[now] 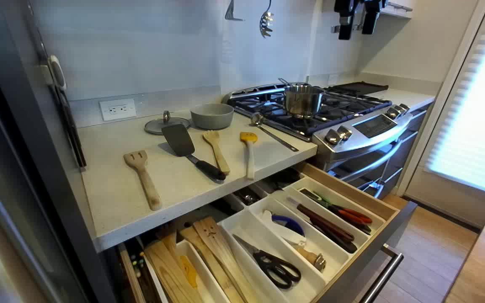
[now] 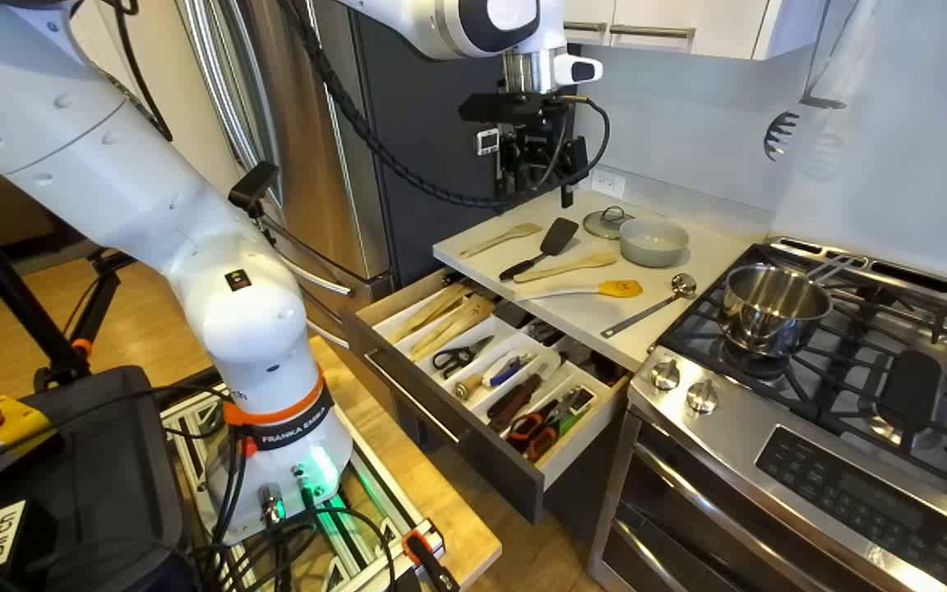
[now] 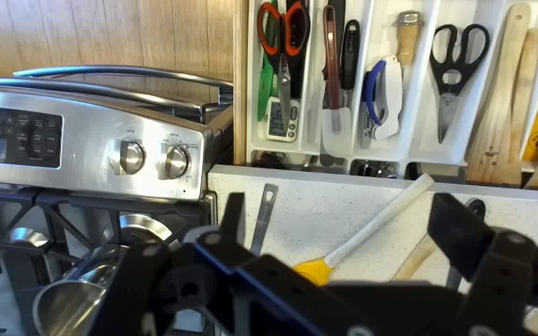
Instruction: Remove the scissors from the open drawer and put it in the grey bowl
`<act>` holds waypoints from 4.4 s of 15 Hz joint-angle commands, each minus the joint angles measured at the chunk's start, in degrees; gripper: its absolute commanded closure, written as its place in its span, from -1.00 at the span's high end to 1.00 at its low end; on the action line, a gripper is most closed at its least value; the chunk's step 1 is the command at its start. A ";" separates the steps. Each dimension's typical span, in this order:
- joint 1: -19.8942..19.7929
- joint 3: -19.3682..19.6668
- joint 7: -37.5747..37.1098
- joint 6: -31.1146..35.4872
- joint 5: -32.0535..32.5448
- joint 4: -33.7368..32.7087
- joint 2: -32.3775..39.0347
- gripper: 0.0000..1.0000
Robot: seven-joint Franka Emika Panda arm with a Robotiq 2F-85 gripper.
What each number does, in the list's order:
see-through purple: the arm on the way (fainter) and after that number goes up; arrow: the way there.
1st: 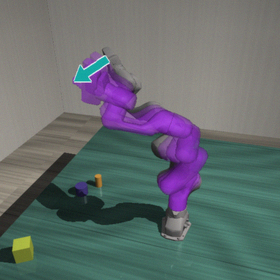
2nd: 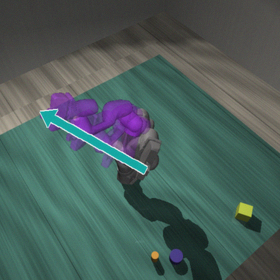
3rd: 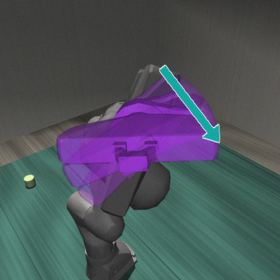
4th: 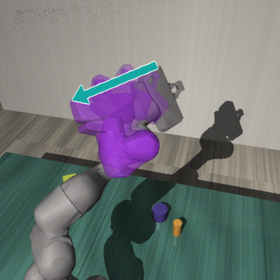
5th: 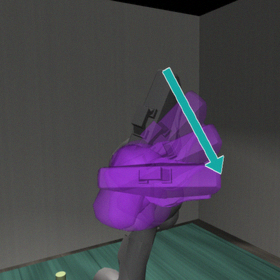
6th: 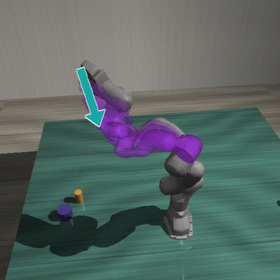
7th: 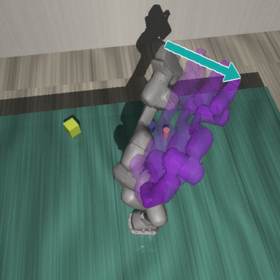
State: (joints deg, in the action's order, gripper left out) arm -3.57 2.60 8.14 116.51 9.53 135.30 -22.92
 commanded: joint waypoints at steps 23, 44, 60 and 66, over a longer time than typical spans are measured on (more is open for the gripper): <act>-2.85 3.77 -1.72 21.54 1.50 15.04 16.75 1.00; -9.96 -0.51 14.51 41.15 -10.82 1.57 59.58 0.27; -9.92 -0.80 11.94 42.69 -8.04 1.45 58.45 -0.94; -11.04 -3.55 11.23 43.93 -9.61 6.55 51.21 -0.95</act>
State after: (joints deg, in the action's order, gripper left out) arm -14.13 0.84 20.33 159.27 0.29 137.29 33.16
